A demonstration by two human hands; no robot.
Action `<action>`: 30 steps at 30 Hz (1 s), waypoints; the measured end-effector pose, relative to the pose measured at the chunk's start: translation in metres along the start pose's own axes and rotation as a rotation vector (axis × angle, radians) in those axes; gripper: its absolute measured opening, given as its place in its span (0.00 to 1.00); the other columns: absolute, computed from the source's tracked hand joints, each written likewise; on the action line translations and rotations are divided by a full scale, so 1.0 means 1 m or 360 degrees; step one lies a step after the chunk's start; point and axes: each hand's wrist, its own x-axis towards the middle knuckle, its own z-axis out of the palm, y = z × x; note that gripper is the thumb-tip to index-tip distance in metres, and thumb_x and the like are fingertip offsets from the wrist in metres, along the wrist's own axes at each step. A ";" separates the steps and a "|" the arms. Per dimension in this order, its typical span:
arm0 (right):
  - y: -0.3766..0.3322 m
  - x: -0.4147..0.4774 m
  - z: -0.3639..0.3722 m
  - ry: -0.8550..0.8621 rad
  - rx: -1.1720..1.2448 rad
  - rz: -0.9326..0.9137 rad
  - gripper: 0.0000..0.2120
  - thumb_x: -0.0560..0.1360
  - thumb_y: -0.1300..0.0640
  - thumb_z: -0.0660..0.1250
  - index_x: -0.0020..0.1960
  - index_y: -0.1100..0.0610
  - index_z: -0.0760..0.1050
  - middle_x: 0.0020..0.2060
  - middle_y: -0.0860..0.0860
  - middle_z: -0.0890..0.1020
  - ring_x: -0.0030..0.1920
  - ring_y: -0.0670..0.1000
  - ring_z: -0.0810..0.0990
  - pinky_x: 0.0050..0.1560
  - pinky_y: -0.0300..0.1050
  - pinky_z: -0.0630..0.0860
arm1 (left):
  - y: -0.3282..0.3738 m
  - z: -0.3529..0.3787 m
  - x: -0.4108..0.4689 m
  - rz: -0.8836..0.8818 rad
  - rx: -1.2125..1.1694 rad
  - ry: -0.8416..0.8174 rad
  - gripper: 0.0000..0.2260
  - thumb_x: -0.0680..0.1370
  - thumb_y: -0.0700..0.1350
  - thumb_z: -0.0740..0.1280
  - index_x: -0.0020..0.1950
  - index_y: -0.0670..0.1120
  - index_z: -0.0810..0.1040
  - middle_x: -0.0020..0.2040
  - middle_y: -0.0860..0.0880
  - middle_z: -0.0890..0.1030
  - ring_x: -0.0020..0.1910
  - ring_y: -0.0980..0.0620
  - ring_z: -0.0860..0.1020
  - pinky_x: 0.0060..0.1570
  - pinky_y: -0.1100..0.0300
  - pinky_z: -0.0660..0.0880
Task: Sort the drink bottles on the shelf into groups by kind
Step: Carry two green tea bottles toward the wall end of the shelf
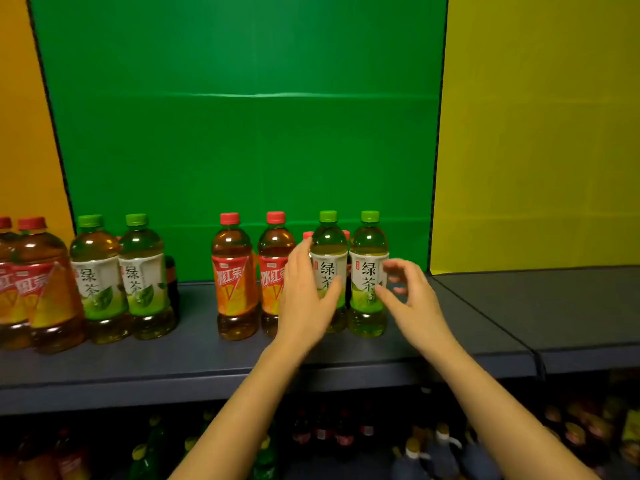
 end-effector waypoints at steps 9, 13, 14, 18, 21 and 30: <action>0.039 0.042 0.028 0.0093 0.0258 0.0175 0.39 0.68 0.48 0.72 0.72 0.55 0.55 0.68 0.51 0.64 0.67 0.51 0.67 0.67 0.52 0.68 | -0.015 0.052 0.027 -0.0269 -0.0064 0.0199 0.36 0.75 0.48 0.67 0.75 0.42 0.48 0.74 0.45 0.58 0.73 0.50 0.58 0.65 0.67 0.54; 0.050 0.041 0.042 0.0055 0.0425 0.0294 0.37 0.69 0.48 0.71 0.70 0.56 0.57 0.63 0.51 0.72 0.62 0.49 0.72 0.54 0.36 0.71 | -0.026 0.065 0.027 -0.0389 -0.0134 0.0245 0.36 0.74 0.49 0.68 0.74 0.43 0.51 0.72 0.45 0.61 0.70 0.48 0.63 0.68 0.56 0.63; 0.051 0.040 0.044 0.0041 0.0476 0.0318 0.35 0.69 0.48 0.71 0.69 0.55 0.58 0.60 0.50 0.74 0.59 0.48 0.74 0.48 0.32 0.71 | -0.030 0.067 0.028 -0.0417 -0.0176 0.0247 0.36 0.73 0.50 0.69 0.73 0.44 0.51 0.71 0.44 0.63 0.69 0.48 0.65 0.67 0.52 0.65; 0.055 0.039 0.047 0.0032 0.0577 0.0352 0.27 0.69 0.50 0.72 0.61 0.51 0.62 0.52 0.45 0.76 0.50 0.40 0.76 0.41 0.31 0.72 | -0.042 0.069 0.031 -0.0556 -0.0357 0.0178 0.31 0.71 0.50 0.72 0.67 0.48 0.60 0.57 0.53 0.75 0.57 0.52 0.75 0.55 0.54 0.75; 0.057 0.039 0.048 0.0065 0.0593 0.0352 0.26 0.67 0.52 0.74 0.59 0.50 0.63 0.50 0.44 0.77 0.48 0.37 0.75 0.38 0.28 0.73 | -0.046 0.070 0.031 -0.0648 -0.0491 0.0175 0.22 0.69 0.50 0.74 0.58 0.51 0.67 0.47 0.59 0.77 0.50 0.57 0.77 0.50 0.59 0.75; 0.056 0.035 0.045 0.0159 0.0628 0.0289 0.20 0.68 0.54 0.73 0.54 0.52 0.67 0.45 0.42 0.78 0.45 0.37 0.76 0.36 0.25 0.73 | -0.039 0.071 0.026 -0.0609 -0.0559 0.0233 0.18 0.68 0.51 0.74 0.51 0.55 0.68 0.46 0.57 0.79 0.48 0.61 0.78 0.51 0.56 0.77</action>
